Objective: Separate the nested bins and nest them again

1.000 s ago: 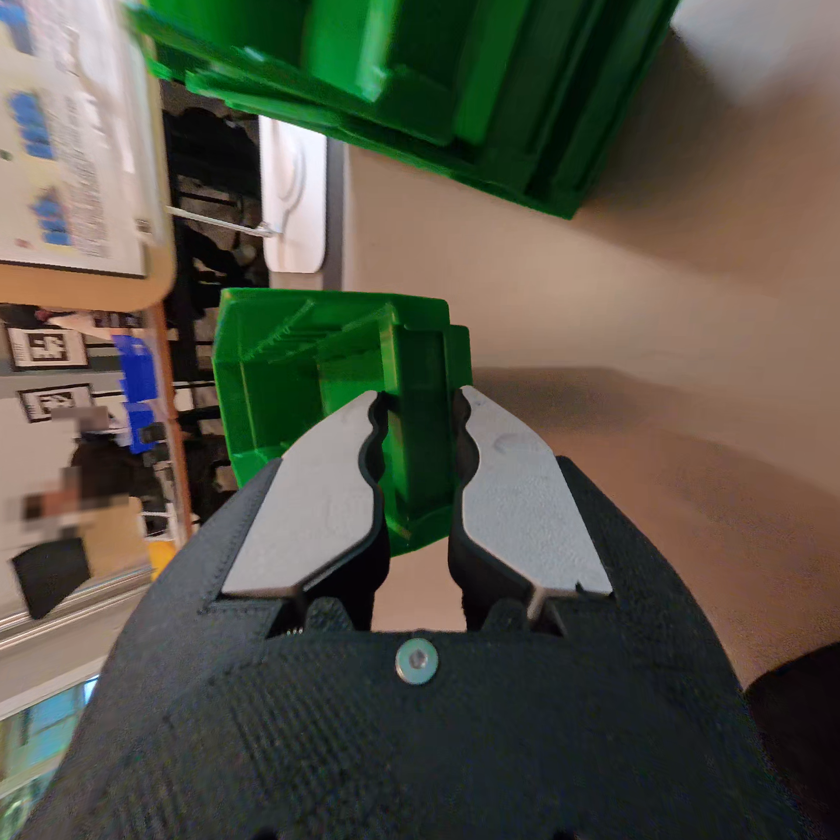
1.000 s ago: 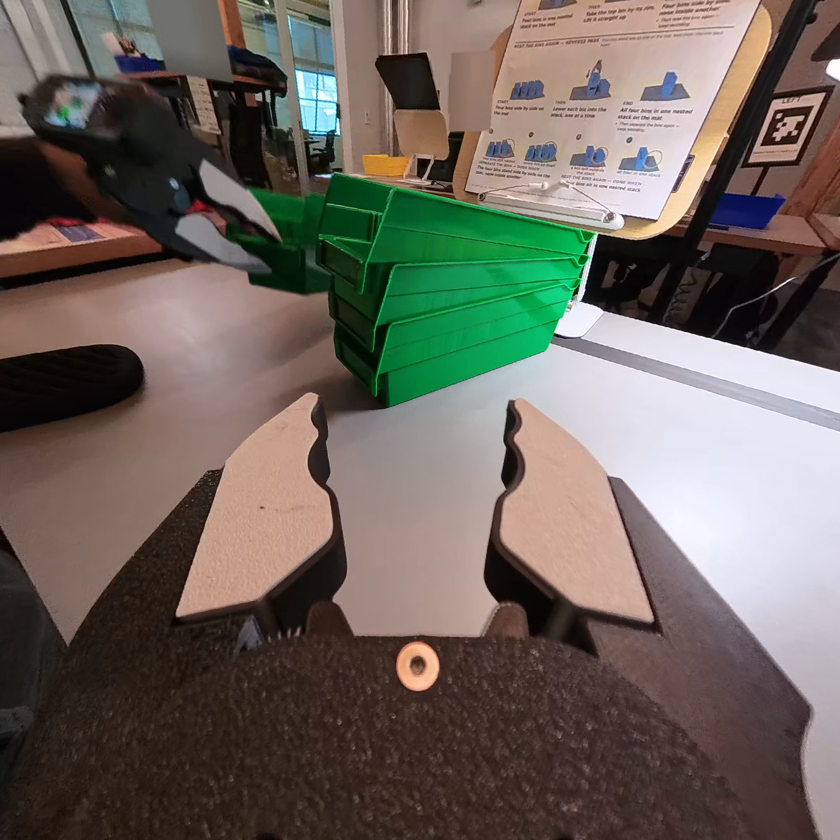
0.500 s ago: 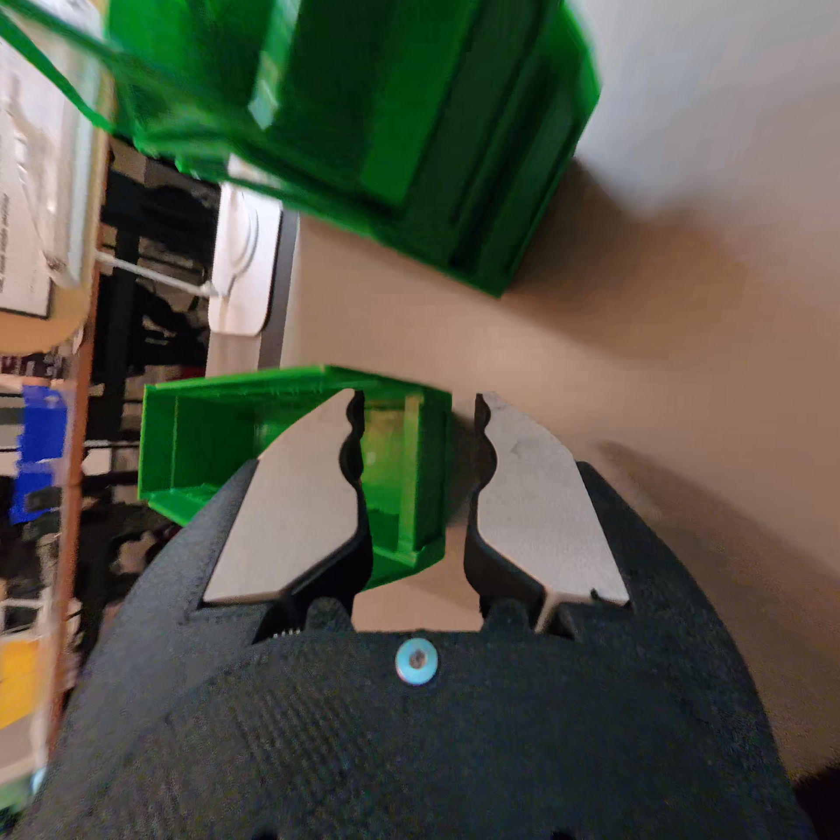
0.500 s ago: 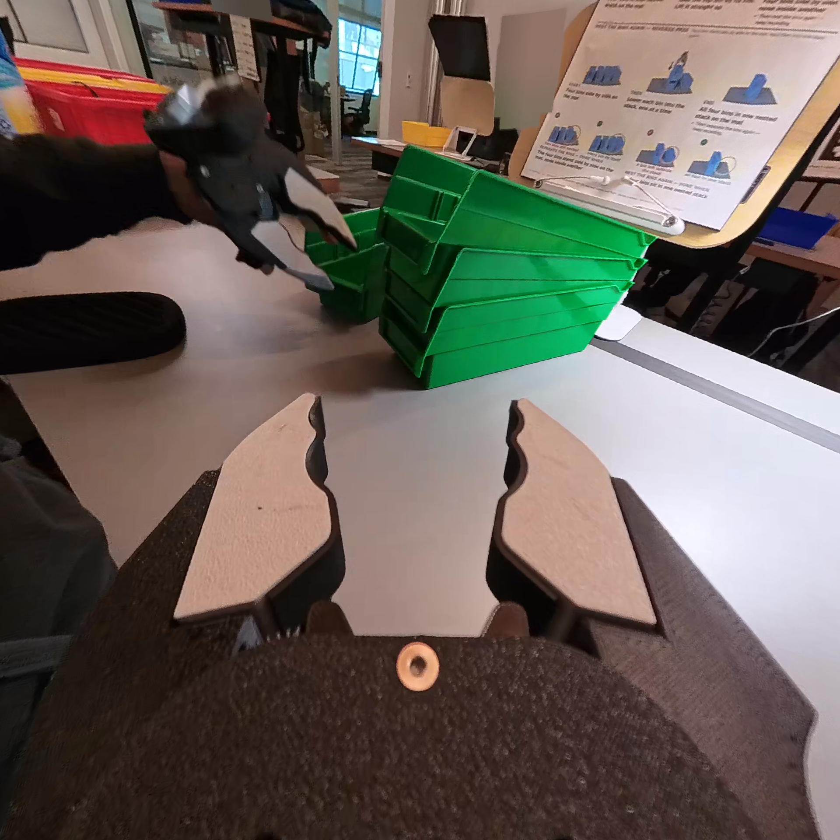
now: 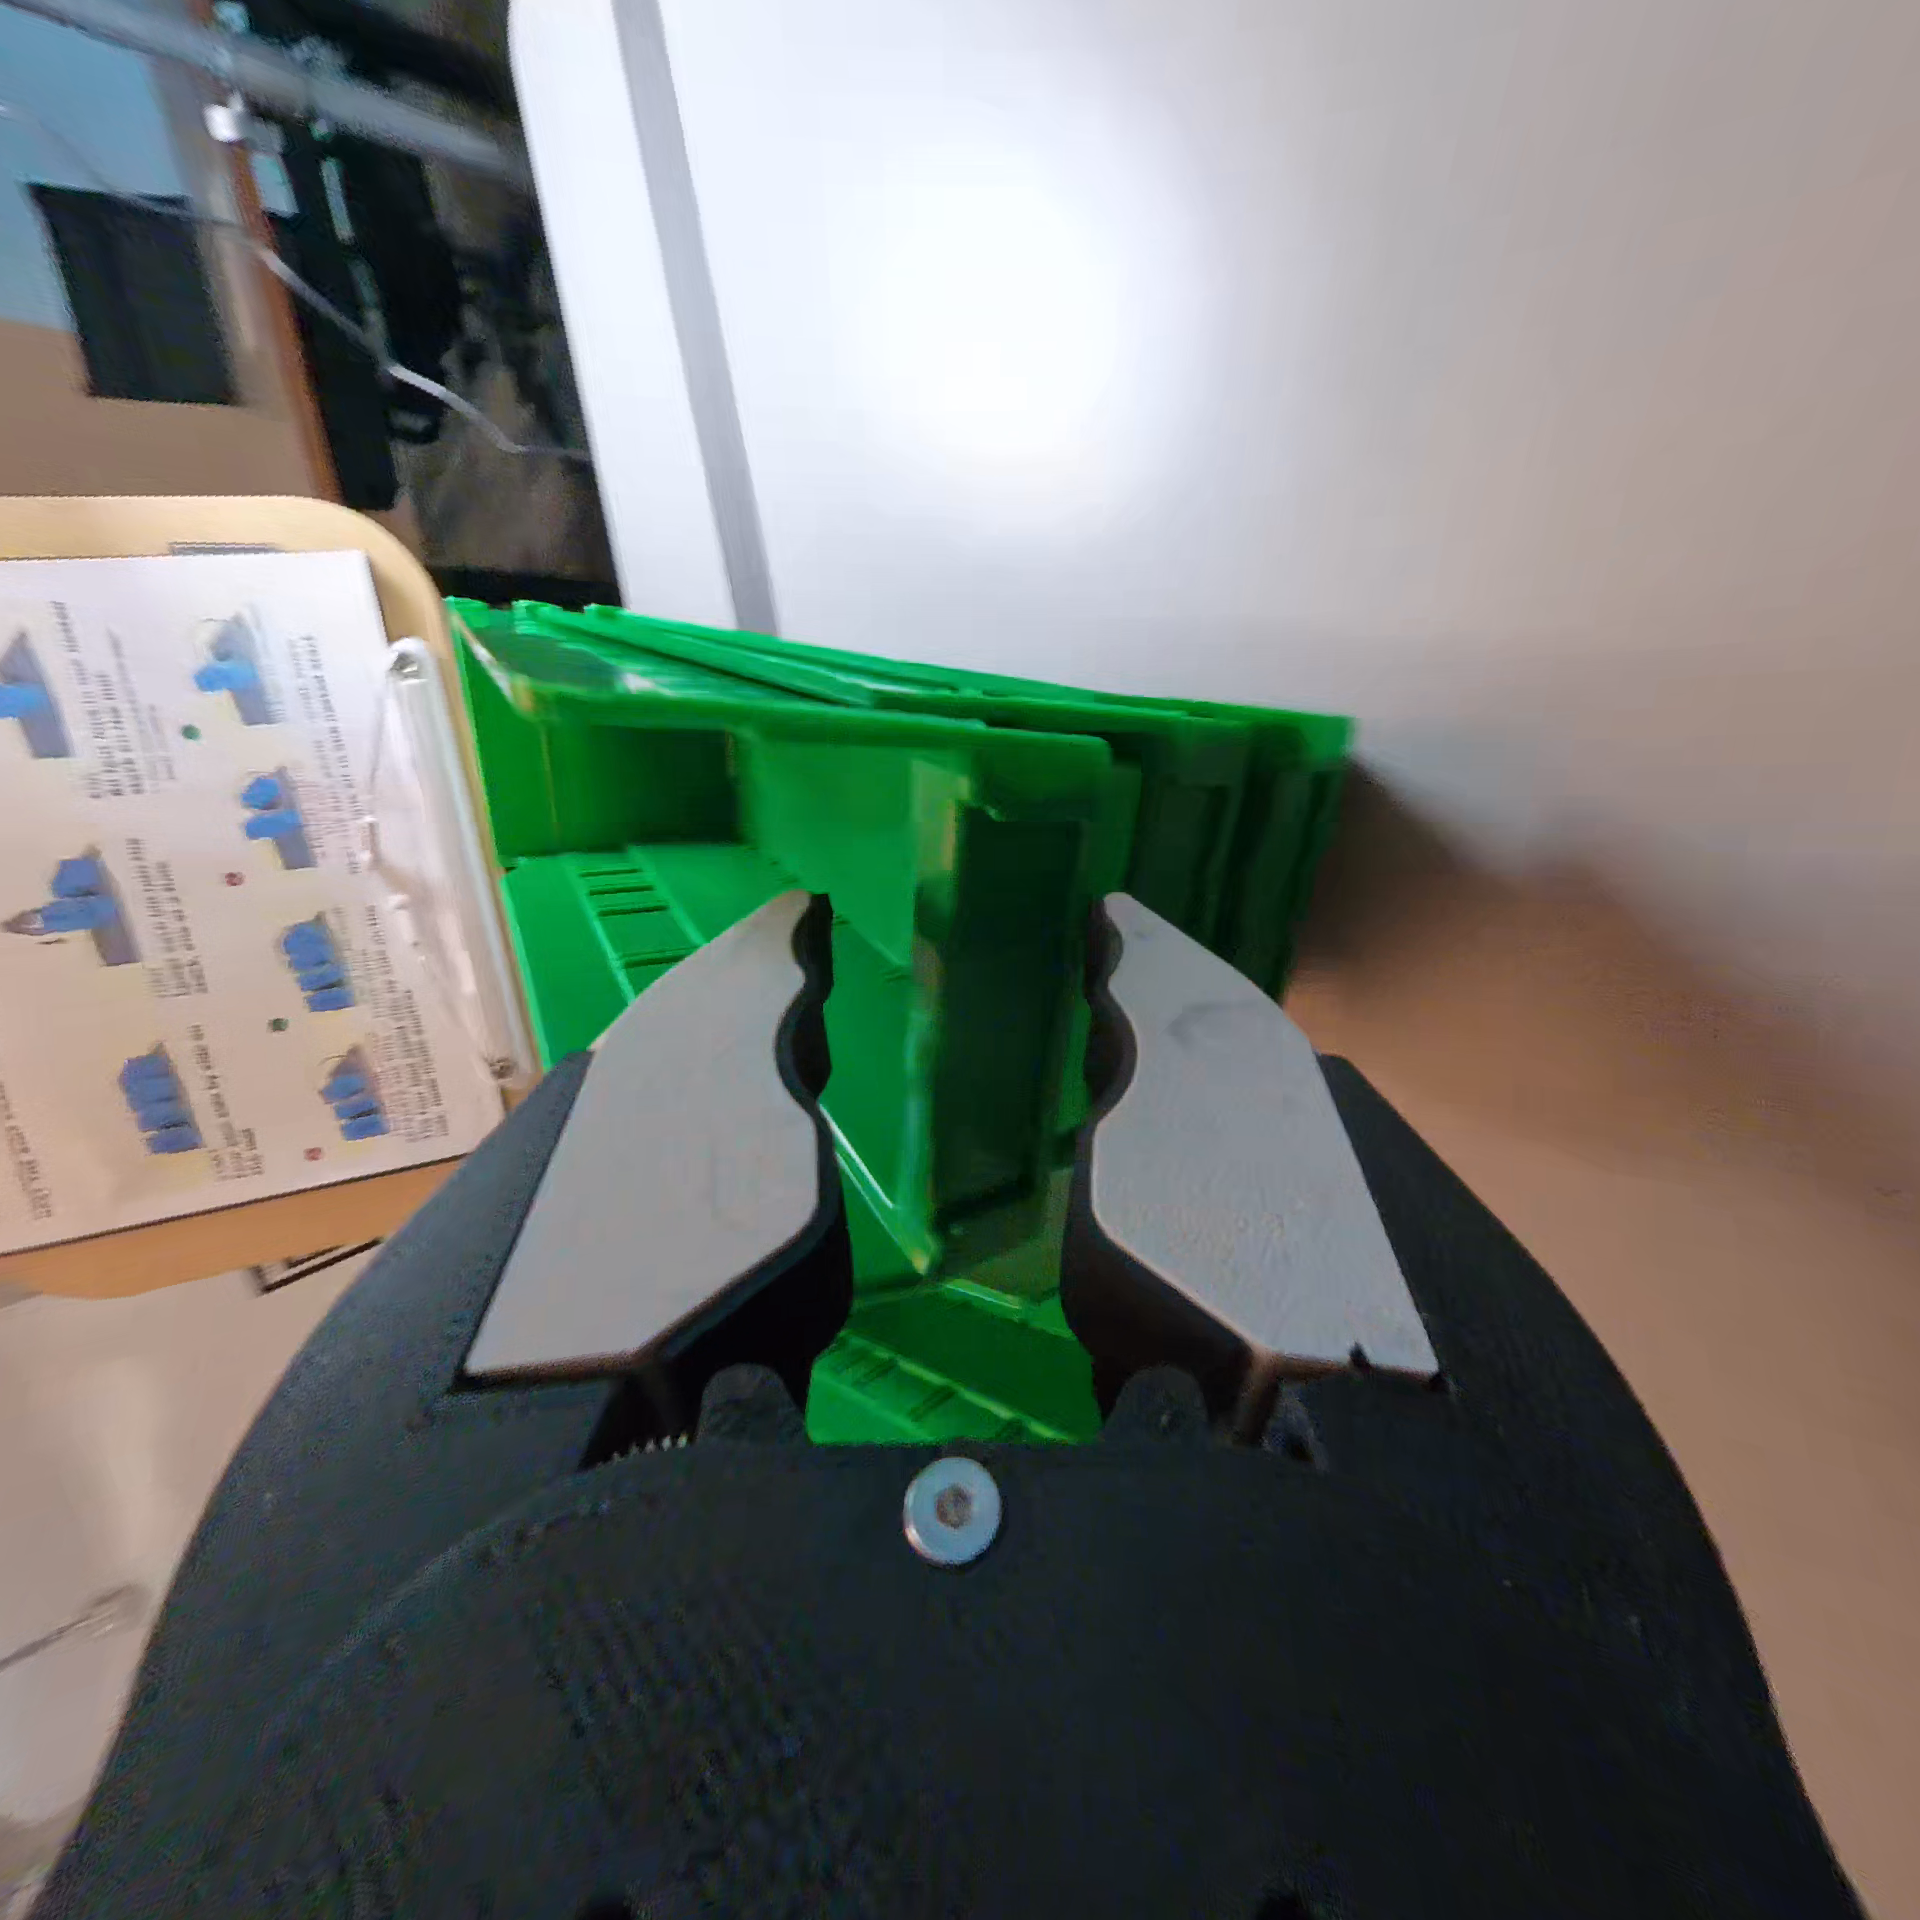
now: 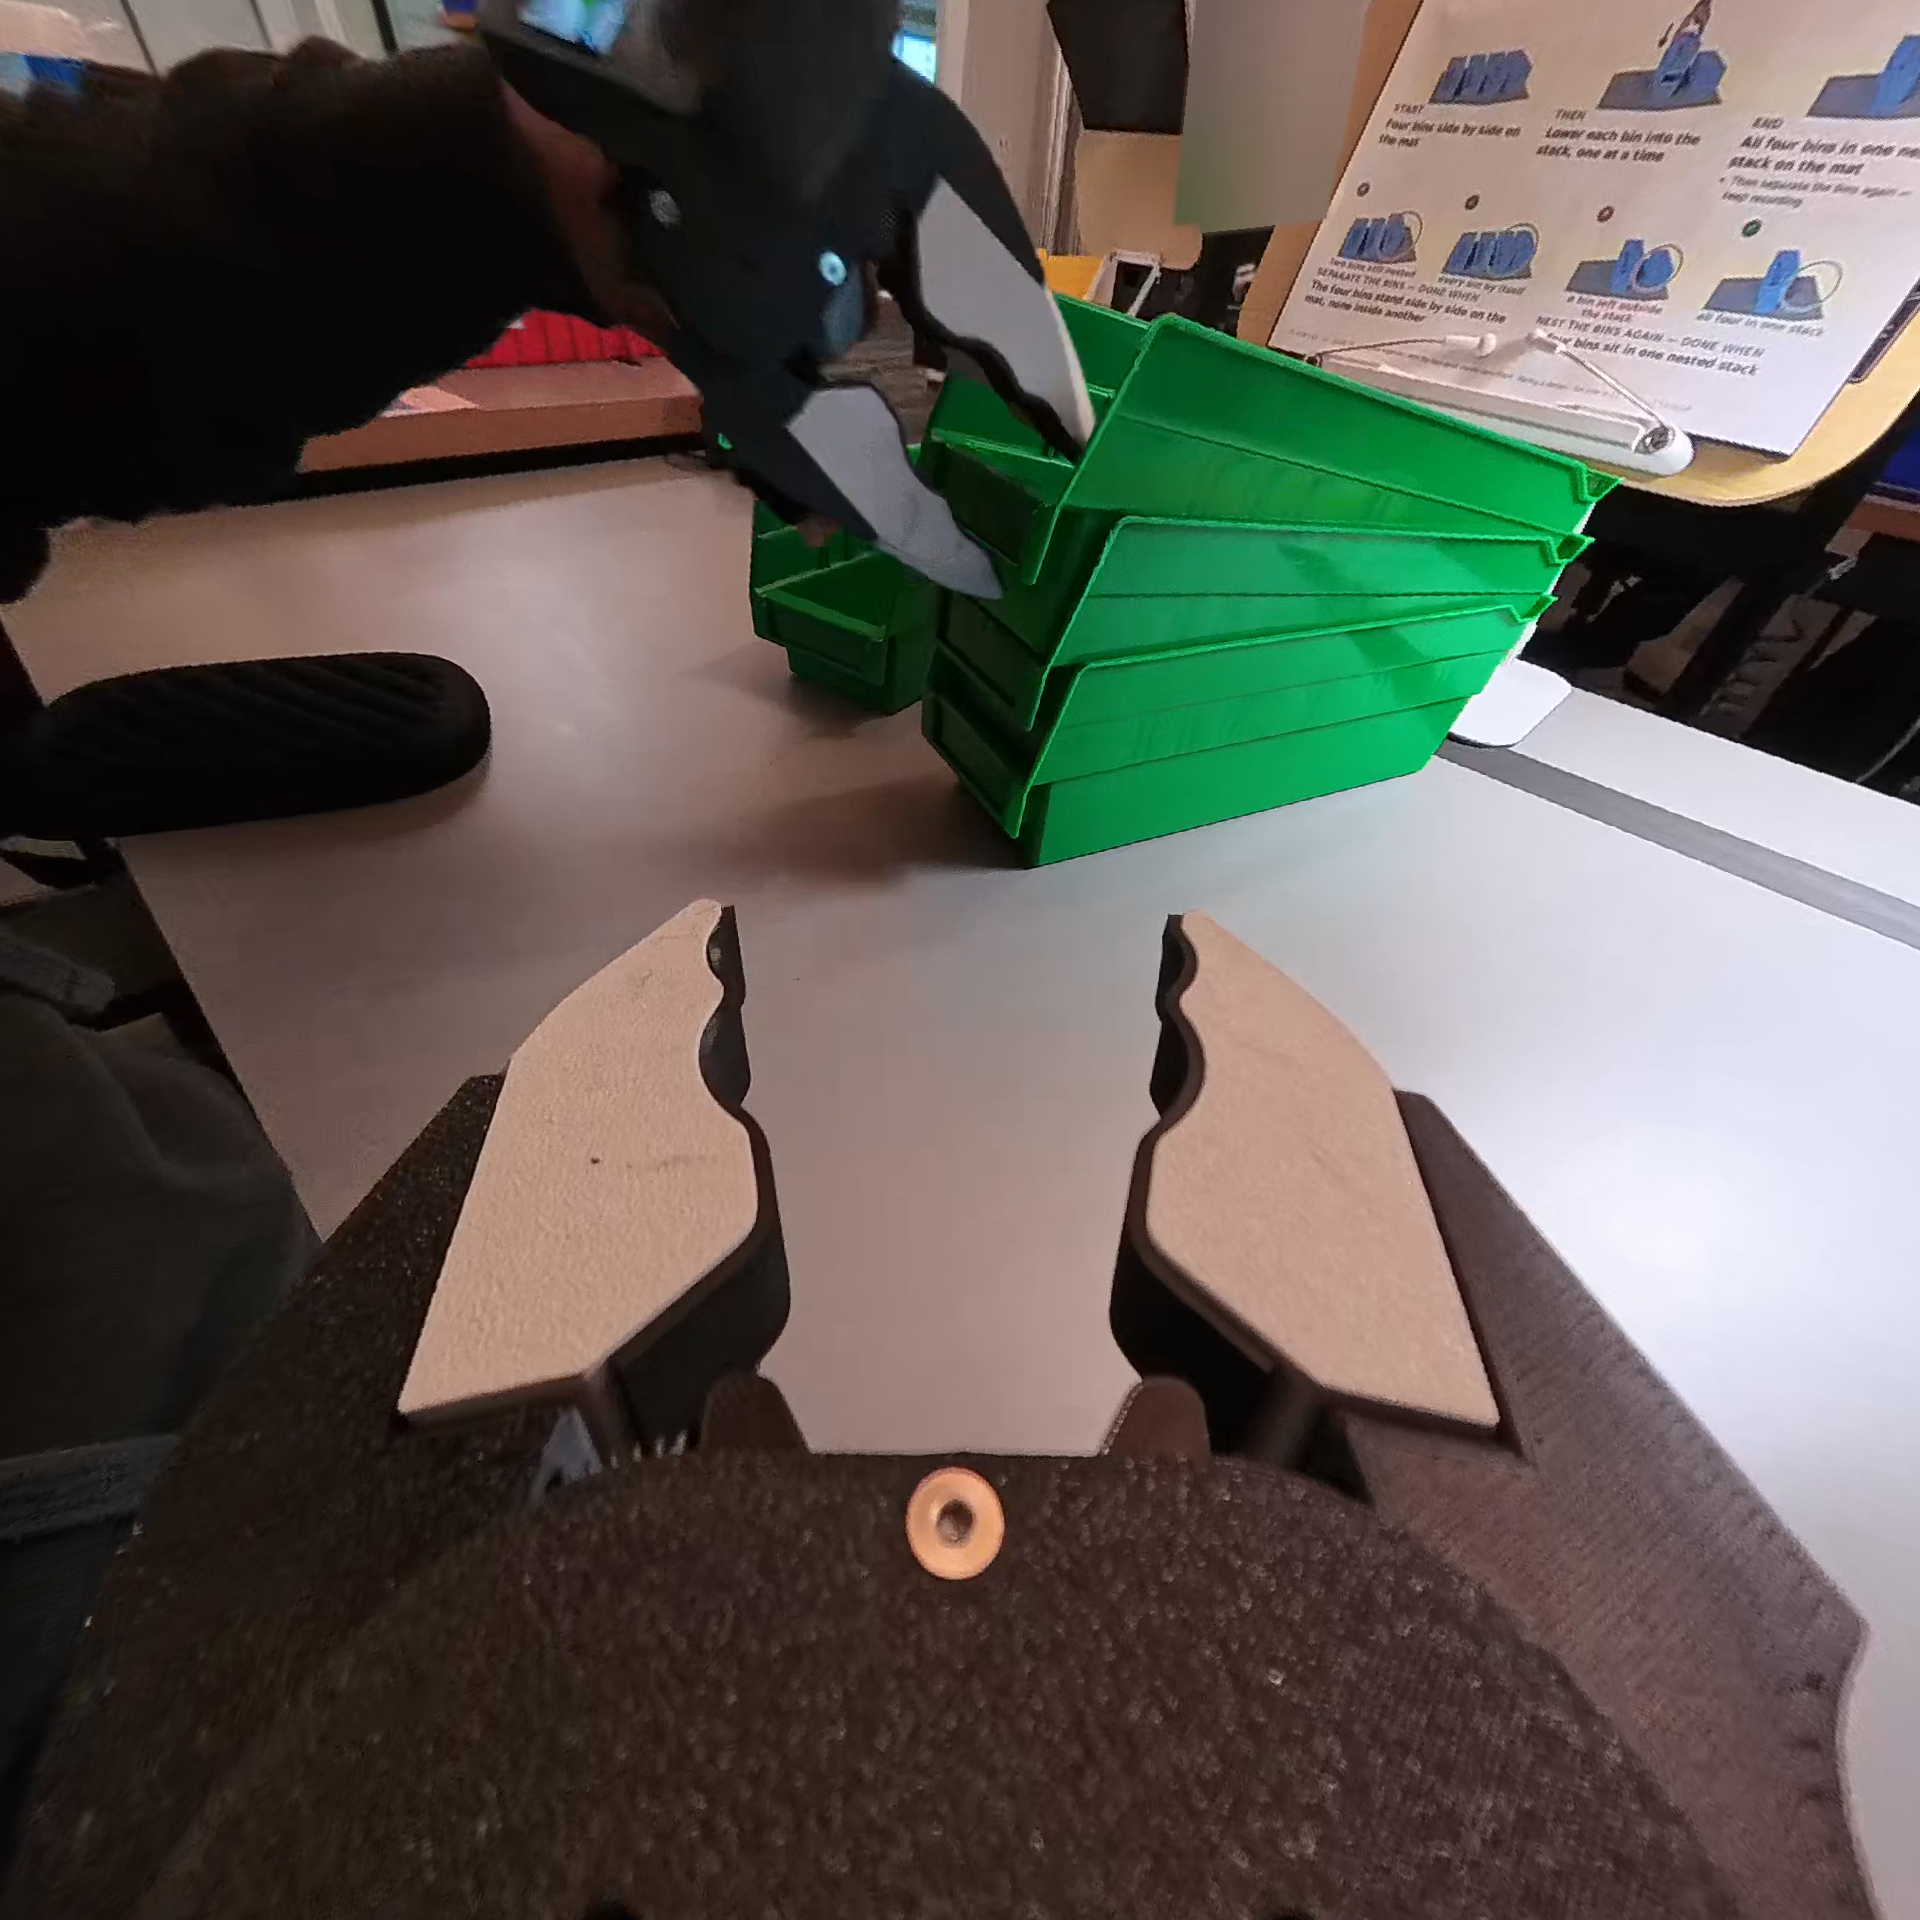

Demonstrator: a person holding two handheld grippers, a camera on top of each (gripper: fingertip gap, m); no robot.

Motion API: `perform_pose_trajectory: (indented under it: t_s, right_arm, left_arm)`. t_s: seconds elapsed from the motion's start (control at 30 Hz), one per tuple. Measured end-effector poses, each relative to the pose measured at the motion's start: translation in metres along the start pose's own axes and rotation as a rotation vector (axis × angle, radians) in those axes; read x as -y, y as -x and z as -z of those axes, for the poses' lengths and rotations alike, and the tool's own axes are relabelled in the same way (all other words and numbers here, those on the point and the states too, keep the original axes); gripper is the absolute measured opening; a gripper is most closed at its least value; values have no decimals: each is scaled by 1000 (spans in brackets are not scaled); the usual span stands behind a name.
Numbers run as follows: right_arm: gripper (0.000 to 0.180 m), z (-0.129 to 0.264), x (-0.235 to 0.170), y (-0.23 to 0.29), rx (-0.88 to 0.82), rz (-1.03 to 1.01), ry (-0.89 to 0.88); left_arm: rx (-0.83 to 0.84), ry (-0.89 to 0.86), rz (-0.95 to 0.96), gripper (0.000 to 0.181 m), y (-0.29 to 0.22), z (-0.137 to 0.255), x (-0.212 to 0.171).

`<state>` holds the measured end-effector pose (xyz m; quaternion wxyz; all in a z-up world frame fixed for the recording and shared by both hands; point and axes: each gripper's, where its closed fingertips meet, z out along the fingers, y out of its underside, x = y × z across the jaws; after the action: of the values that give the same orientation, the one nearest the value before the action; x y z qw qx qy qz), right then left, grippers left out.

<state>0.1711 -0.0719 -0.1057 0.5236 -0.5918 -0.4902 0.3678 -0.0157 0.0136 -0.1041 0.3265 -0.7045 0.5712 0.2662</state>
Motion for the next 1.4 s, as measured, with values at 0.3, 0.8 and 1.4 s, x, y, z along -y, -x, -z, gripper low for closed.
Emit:
perform_pose_trajectory:
  t_s: [0.3,0.8,1.4]
  right_arm:
    - [74,-2,-2,-8,38,-61,-16]
    - [73,-10,4,3,69,-30,-18]
    - [72,-15,8,6,72,-6,-15]
  left_arm:
    - [-26,7,182,33,13,-36,58]
    - [-1,72,286,32,-2,-24,56]
    - [-13,145,282,33,8,-26,20]
